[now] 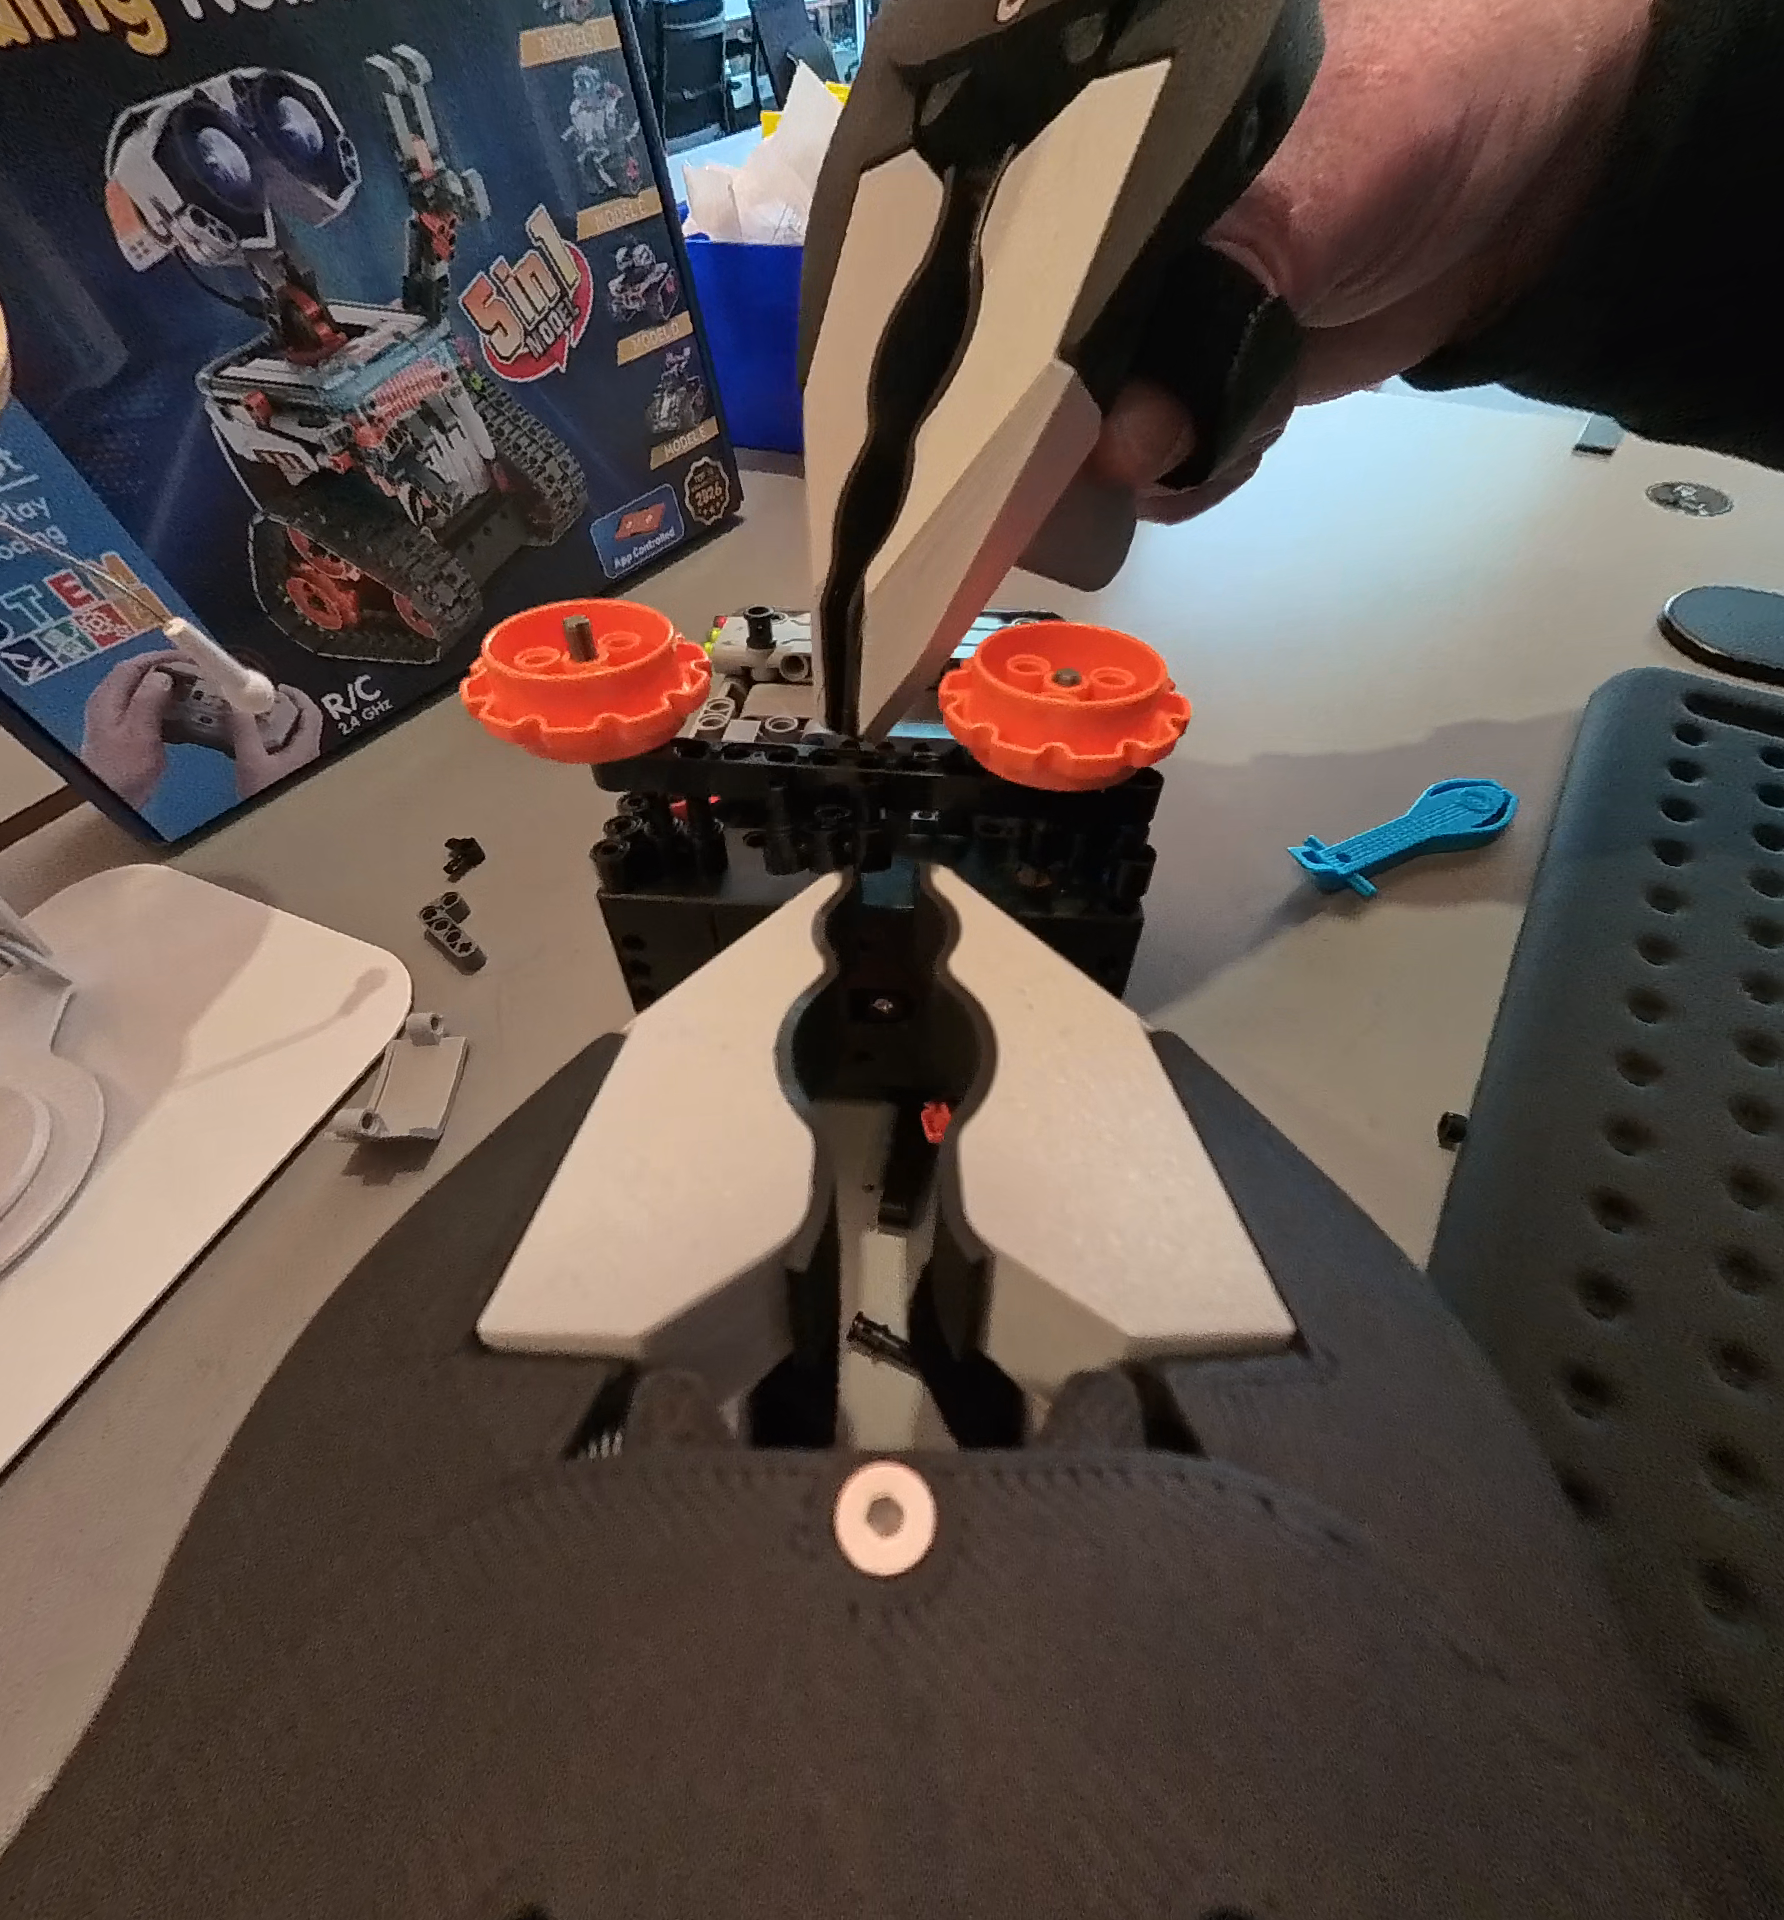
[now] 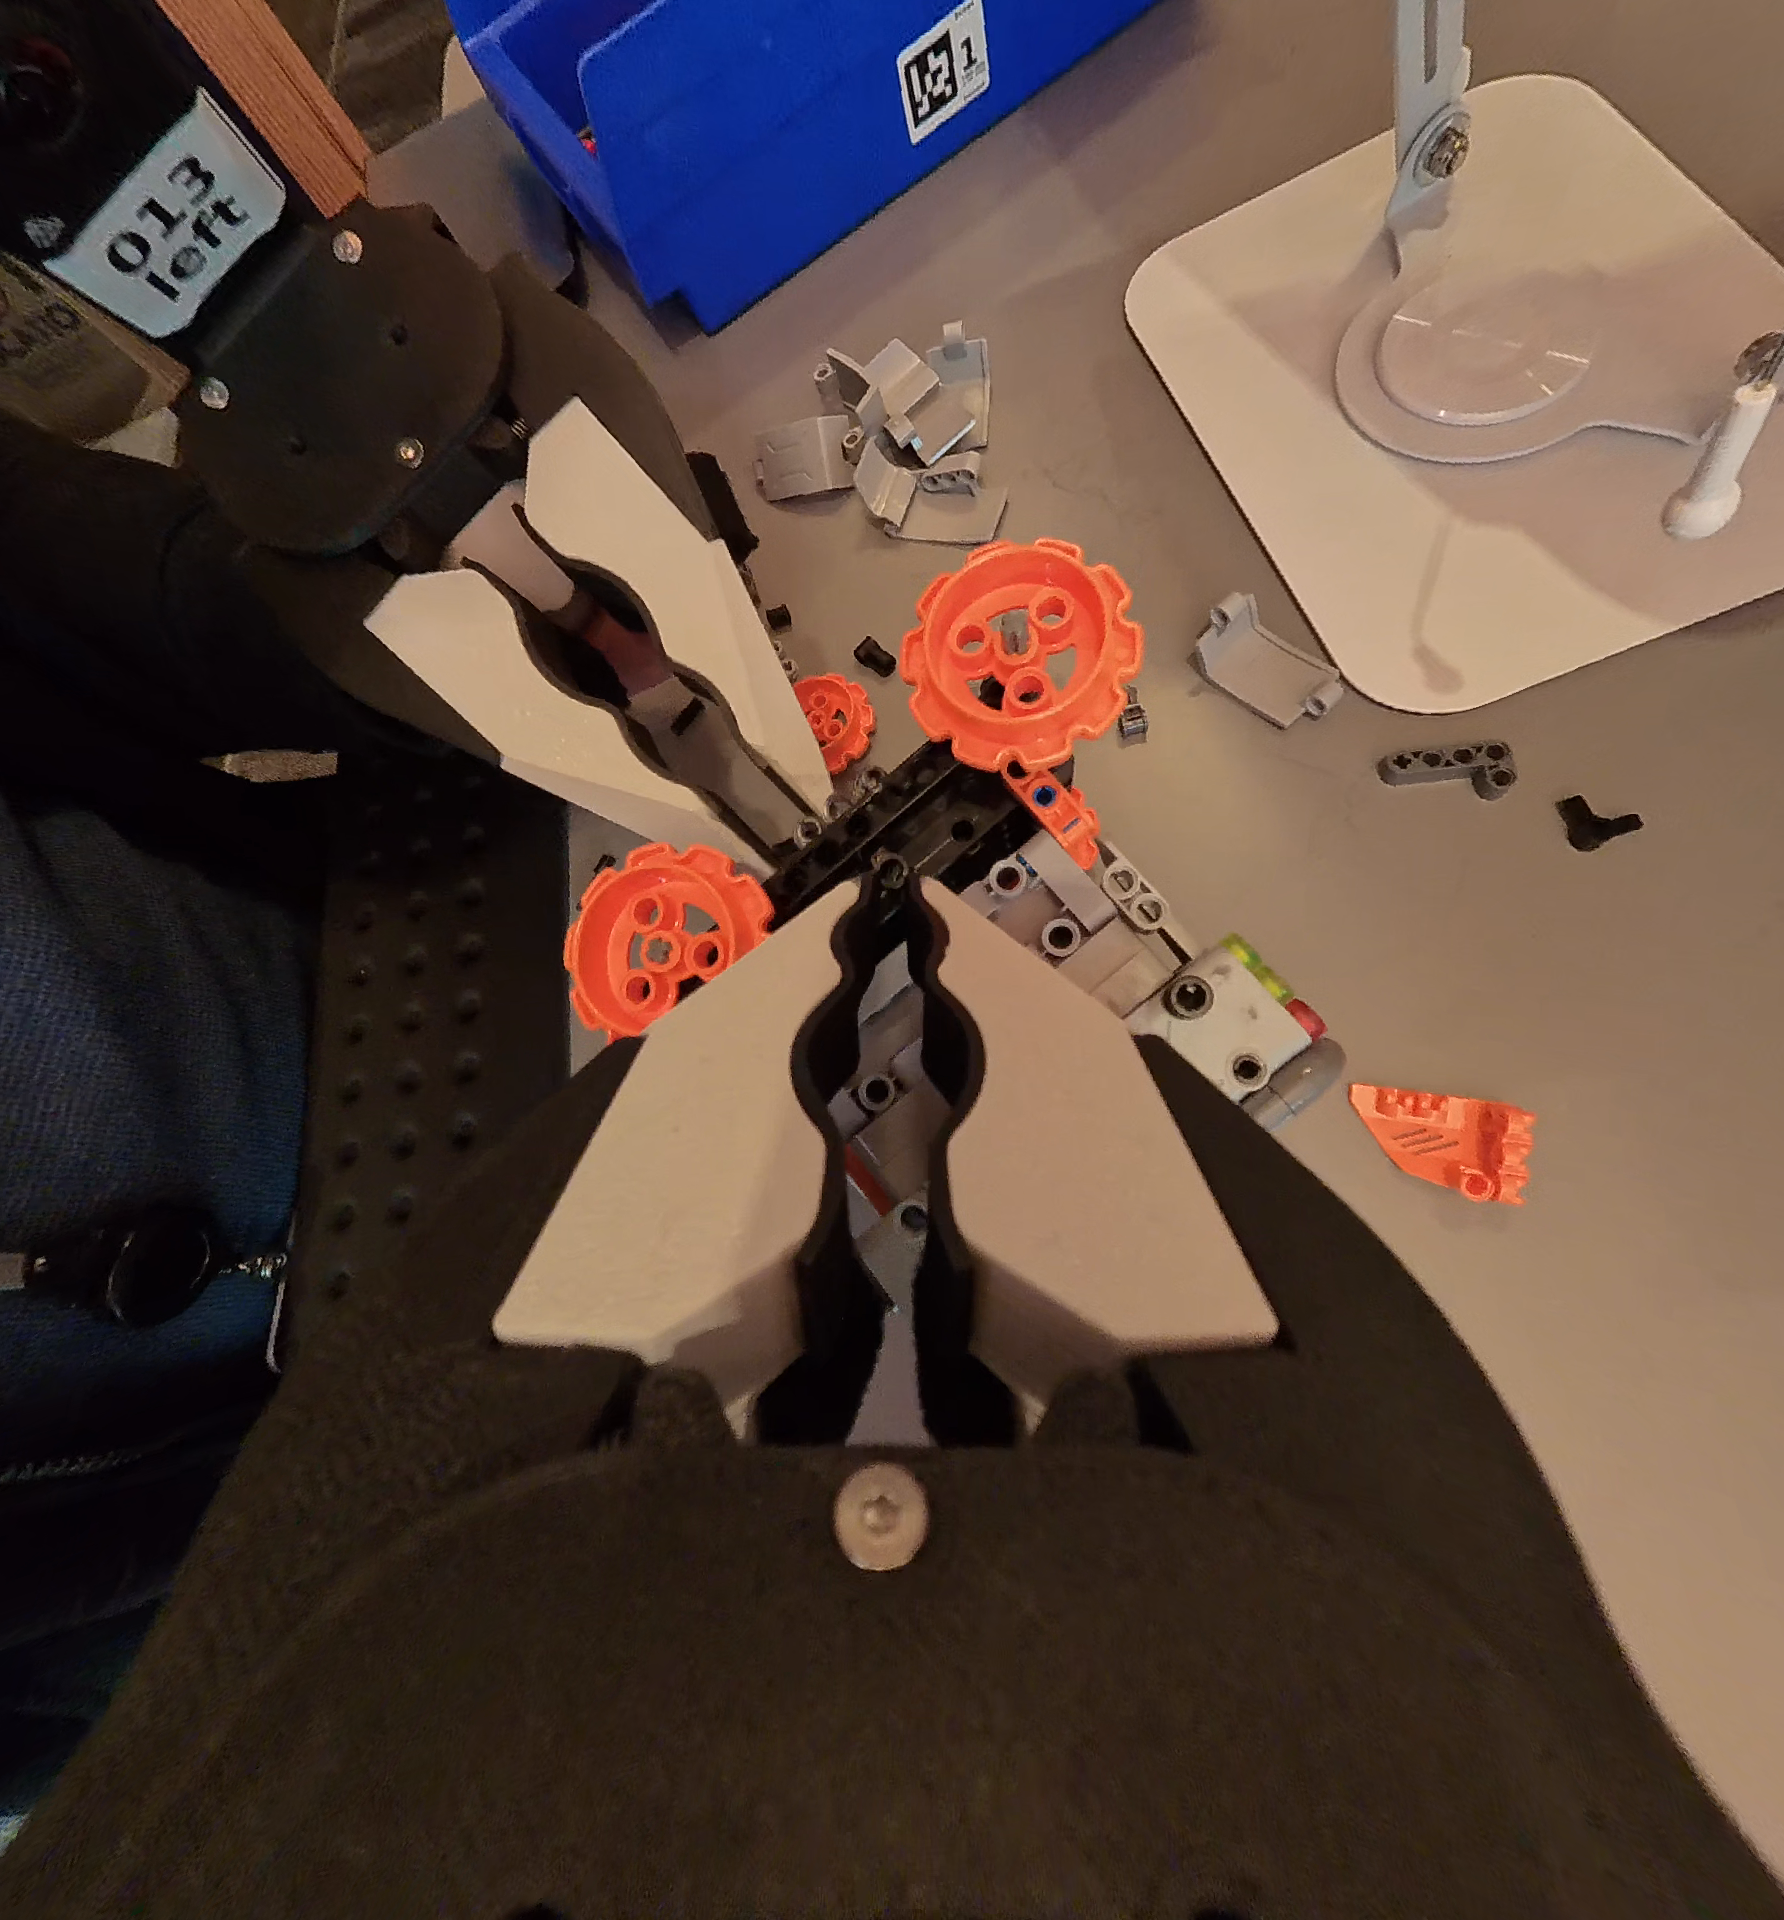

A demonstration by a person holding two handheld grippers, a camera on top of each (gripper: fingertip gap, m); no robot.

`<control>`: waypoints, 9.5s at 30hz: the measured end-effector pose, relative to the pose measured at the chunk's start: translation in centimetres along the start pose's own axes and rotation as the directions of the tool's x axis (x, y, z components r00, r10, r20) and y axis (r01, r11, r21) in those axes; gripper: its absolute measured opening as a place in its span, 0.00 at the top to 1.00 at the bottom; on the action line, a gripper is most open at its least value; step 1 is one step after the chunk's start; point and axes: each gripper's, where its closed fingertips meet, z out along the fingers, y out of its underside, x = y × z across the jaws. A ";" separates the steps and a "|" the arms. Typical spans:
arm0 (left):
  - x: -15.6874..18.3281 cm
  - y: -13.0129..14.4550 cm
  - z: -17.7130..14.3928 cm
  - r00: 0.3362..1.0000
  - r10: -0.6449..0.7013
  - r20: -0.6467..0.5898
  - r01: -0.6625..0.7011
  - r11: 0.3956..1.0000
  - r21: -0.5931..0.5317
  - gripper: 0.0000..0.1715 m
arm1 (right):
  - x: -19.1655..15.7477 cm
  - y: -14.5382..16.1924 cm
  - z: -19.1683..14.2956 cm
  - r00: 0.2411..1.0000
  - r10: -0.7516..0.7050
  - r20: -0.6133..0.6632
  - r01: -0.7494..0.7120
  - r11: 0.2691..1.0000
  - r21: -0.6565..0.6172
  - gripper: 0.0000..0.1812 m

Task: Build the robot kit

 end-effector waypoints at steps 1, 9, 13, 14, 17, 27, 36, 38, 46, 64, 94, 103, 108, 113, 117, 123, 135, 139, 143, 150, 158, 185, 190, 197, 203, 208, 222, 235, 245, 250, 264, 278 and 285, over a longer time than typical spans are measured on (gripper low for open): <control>0.1 0.0 -0.1 1.000 -0.007 -0.007 0.007 1.000 -0.001 0.93 | 0.0 0.1 0.0 1.000 -0.004 -0.003 0.004 1.000 -0.008 0.99; 0.0 0.2 -0.4 0.999 -0.034 -0.016 0.034 0.999 -0.001 0.95 | -0.1 -0.1 0.3 1.000 -0.007 -0.002 0.007 1.000 0.002 0.99; -0.2 0.3 -0.8 0.999 -0.035 -0.007 0.035 0.999 0.011 0.93 | 0.1 0.0 0.2 1.000 -0.006 -0.003 0.006 1.000 0.003 0.99; -0.3 0.2 -0.9 0.999 -0.032 -0.003 0.032 0.999 0.012 0.92 | 0.1 0.0 0.3 1.000 -0.006 -0.005 0.006 1.000 0.001 0.99; -0.8 0.1 -0.8 1.000 -0.026 0.009 0.025 1.000 0.017 0.85 | 0.2 -0.1 0.1 1.000 -0.005 -0.006 0.005 1.000 0.009 1.00; -0.7 -0.2 0.5 0.996 0.051 -0.068 -0.051 0.999 0.001 0.84 | 0.2 -0.1 0.5 1.000 0.014 0.011 -0.014 1.000 0.028 1.00; -0.9 -0.2 0.8 0.996 0.010 -0.093 -0.008 1.000 0.020 0.87 | 0.4 -0.4 0.0 0.998 0.063 -0.002 -0.062 0.997 0.054 0.99; -0.9 -0.2 0.8 0.997 0.021 -0.076 -0.020 1.000 0.015 0.87 | 0.0 -0.8 -0.3 0.995 0.096 0.013 -0.097 0.992 0.078 0.98; -0.9 -0.3 1.1 0.998 0.057 -0.031 -0.057 0.998 0.011 0.87 | -0.4 -0.5 0.3 0.985 0.173 -0.028 -0.172 0.984 0.051 0.99; -1.3 -0.4 1.3 0.999 0.046 -0.014 -0.046 0.998 0.032 0.88 | -0.3 -0.6 0.4 0.980 0.179 -0.087 -0.178 0.984 0.023 1.00; -1.3 -0.6 1.6 0.998 0.063 0.001 -0.063 0.997 0.040 0.88 | 0.3 -0.5 0.5 0.976 0.117 -0.184 -0.129 0.990 -0.053 1.00; -1.4 -0.7 1.7 0.992 0.124 -0.013 -0.124 0.992 0.009 0.89 | 0.4 -0.4 0.5 0.982 0.001 -0.190 -0.040 0.978 -0.203 1.00; -1.5 -0.7 1.7 0.990 0.138 -0.023 -0.138 0.990 0.002 0.89 | 0.4 -0.4 0.5 0.988 -0.026 -0.153 -0.018 0.960 -0.279 1.00; -1.6 -0.8 1.8 0.984 0.178 -0.009 -0.178 0.984 -0.015 0.89 | 0.5 -0.4 0.5 0.992 -0.040 -0.119 -0.003 0.940 -0.342 1.00; -1.6 -0.8 1.8 0.979 0.205 -0.018 -0.205 0.978 -0.025 0.89 | 0.5 -0.3 0.4 0.997 -0.046 -0.058 0.019 0.914 -0.406 1.00; -1.6 -0.8 1.8 0.980 0.195 -0.033 -0.195 0.981 -0.018 0.89 | 0.5 -0.4 0.4 0.998 -0.053 -0.030 0.034 0.899 -0.436 1.00; -1.3 -0.9 1.8 0.986 0.160 -0.051 -0.160 0.987 0.013 0.88 | -0.4 0.0 -0.4 0.995 0.029 -0.091 -0.055 0.955 -0.292 1.00; -1.3 -0.9 1.8 0.987 0.156 -0.048 -0.155 0.988 0.017 0.88 | -0.4 0.1 -0.4 0.995 0.039 -0.097 -0.065 0.958 -0.279 1.00; -1.2 -1.2 1.8 0.988 0.142 -0.055 -0.140 0.989 0.042 0.88 | -0.1 1.1 0.1 0.991 0.005 -0.137 -0.051 0.943 -0.330 1.00; -2.2 -1.0 1.6 0.992 0.124 -0.032 -0.123 0.992 0.038 0.87 | -0.4 1.2 -0.2 0.989 0.020 -0.148 -0.063 0.954 -0.293 1.00; -1.0 -0.9 1.8 0.982 0.127 -0.137 -0.123 0.992 0.041 0.88 | -0.3 1.4 -1.4 0.985 0.073 -0.157 -0.106 0.972 -0.210 1.00; -4.4 9.4 -0.7 0.987 0.031 -0.156 -0.089 0.922 -0.377 0.76 | -3.0 2.7 -2.0 0.971 0.106 -0.216 -0.093 0.993 0.069 0.86; -3.4 6.6 -1.7 0.982 0.033 -0.185 -0.087 0.953 -0.291 0.71 | -4.9 2.2 -1.1 0.969 0.061 -0.238 -0.043 0.996 0.081 0.79; 1.9 1.0 -0.3 0.928 0.199 -0.315 -0.237 0.968 -0.087 0.70 | -4.9 1.1 -0.6 0.949 0.097 -0.300 -0.059 0.989 0.132 0.72; 3.0 -1.0 0.5 0.928 0.191 -0.321 -0.199 0.980 0.008 0.84 | -3.2 0.4 -0.8 0.924 0.136 -0.359 -0.075 0.981 0.179 0.79; 3.1 -2.5 0.7 0.928 0.148 -0.341 -0.152 0.988 0.018 0.84 | -2.9 -0.1 -2.3 0.937 0.218 -0.273 -0.156 0.960 0.231 0.79; 1.0 -5.9 4.6 0.892 -0.081 -0.444 0.031 0.992 -0.120 0.91 | 2.6 -0.2 -7.0 0.783 0.581 0.224 -0.615 0.665 0.425 0.79; -0.2 -7.3 7.9 0.853 -0.131 -0.504 0.035 0.980 -0.195 0.94 | 4.1 1.1 -11.1 0.925 0.228 -0.305 -0.135 0.945 0.299 0.84; 0.3 -8.3 11.1 0.744 -0.203 -0.637 -0.002 0.952 -0.306 0.93 | 6.0 1.8 -11.7 0.744 -0.505 -0.438 0.371 0.857 -0.358 0.93; 0.5 -8.6 12.3 0.696 -0.229 -0.680 -0.033 0.937 -0.349 0.93 | 6.9 3.3 -11.5 0.727 -0.638 -0.253 0.465 0.729 -0.502 0.97; 2.8 -6.7 13.7 0.529 -0.348 -0.774 -0.101 0.880 -0.465 0.93 | 7.0 8.1 -10.5 0.879 -0.466 -0.103 0.338 0.760 -0.556 0.98; 5.1 -5.3 9.8 0.416 -0.431 -0.800 -0.065 0.864 -0.499 0.93 | 2.8 7.9 -8.3 0.828 -0.529 -0.185 0.381 0.773 -0.507 0.98; 6.7 -5.0 8.8 0.396 -0.421 -0.816 -0.007 0.888 -0.461 0.93 | 1.0 8.7 -8.3 0.791 -0.580 -0.195 0.437 0.759 -0.483 0.98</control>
